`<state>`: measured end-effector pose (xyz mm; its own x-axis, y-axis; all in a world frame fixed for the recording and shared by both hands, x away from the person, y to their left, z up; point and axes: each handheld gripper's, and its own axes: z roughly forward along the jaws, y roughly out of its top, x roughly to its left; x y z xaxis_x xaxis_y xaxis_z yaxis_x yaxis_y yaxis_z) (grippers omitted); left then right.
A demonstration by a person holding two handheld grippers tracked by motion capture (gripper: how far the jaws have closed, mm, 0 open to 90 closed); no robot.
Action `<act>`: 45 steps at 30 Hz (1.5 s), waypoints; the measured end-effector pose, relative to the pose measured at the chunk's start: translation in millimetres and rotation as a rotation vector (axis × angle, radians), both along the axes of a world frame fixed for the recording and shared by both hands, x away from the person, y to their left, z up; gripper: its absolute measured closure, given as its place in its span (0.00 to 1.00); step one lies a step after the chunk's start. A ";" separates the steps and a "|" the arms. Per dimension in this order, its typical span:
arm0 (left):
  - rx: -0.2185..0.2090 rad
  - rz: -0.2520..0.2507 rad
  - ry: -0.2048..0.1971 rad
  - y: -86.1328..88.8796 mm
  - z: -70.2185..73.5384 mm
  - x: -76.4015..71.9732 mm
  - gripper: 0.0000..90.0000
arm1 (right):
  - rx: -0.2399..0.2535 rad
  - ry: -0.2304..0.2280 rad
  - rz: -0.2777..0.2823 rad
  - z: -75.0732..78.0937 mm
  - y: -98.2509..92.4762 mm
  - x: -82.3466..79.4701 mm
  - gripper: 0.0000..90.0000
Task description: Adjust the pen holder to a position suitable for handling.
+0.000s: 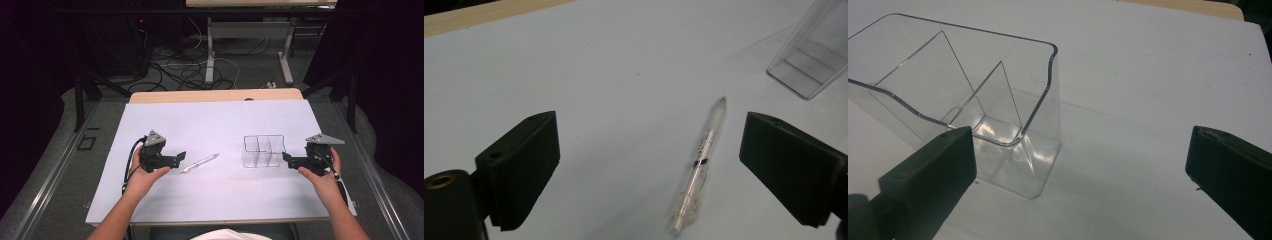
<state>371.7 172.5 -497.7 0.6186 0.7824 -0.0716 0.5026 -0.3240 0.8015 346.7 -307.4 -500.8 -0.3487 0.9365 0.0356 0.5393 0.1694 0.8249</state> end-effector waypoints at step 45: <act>0.319 -0.250 0.151 -95.2 -14.1 20.4 0.61 | -0.007 -0.017 0.012 4.5 -3.6 -3.1 0.00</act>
